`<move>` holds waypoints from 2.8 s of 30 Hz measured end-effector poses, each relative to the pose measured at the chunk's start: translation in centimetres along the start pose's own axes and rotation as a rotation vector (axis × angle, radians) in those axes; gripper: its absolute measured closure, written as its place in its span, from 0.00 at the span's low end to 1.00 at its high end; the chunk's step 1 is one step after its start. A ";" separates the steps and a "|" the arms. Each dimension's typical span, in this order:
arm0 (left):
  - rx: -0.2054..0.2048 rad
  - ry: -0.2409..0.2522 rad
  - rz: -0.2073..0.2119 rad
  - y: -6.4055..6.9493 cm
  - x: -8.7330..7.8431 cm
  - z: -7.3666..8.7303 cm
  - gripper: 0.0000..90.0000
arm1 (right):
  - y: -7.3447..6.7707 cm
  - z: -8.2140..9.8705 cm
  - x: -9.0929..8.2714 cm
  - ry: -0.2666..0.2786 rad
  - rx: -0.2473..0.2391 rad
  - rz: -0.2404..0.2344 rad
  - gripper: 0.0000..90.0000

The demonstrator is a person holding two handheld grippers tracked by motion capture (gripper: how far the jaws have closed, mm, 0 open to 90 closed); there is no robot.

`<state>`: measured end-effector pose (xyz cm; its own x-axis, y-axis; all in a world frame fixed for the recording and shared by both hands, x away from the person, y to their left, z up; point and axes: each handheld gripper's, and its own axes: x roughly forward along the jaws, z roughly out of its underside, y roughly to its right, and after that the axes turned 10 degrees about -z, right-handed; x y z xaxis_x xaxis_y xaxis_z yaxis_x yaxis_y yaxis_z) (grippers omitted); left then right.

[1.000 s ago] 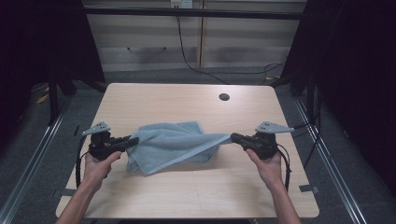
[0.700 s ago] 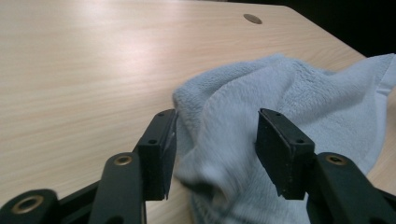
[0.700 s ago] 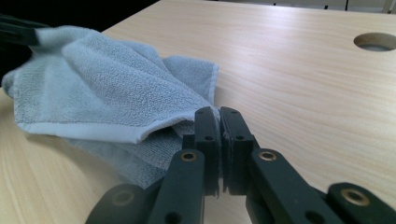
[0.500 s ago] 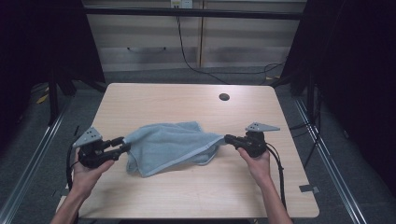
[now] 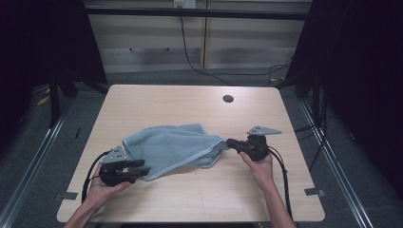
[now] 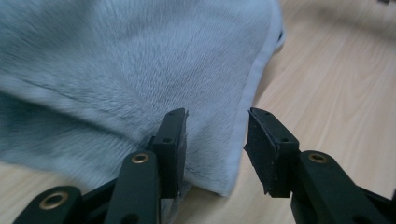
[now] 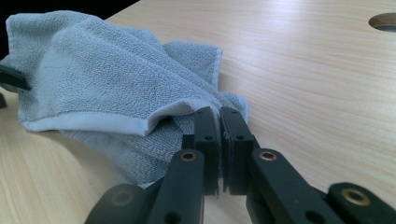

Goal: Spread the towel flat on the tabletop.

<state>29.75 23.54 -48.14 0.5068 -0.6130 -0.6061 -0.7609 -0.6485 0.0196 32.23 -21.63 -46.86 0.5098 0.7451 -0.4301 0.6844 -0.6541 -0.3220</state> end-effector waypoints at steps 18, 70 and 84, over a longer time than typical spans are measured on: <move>0.171 -0.067 -0.117 2.5 1.2 1.6 0.78 | -0.1 0.6 0.3 -0.026 0.004 0.002 0.95; -0.110 0.043 -0.021 0.3 0.6 0.5 0.92 | -4.8 5.7 0.2 -0.257 -0.020 -0.135 0.96; -0.093 0.064 0.115 3.2 -2.1 0.5 0.92 | -8.5 8.3 -5.2 -0.249 -0.012 -0.150 0.96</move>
<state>26.06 23.00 -47.25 0.4456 -0.7111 -0.5438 -0.7761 -0.6096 0.1612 19.45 -20.99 -48.88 0.2598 0.7775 -0.5727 0.7494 -0.5364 -0.3882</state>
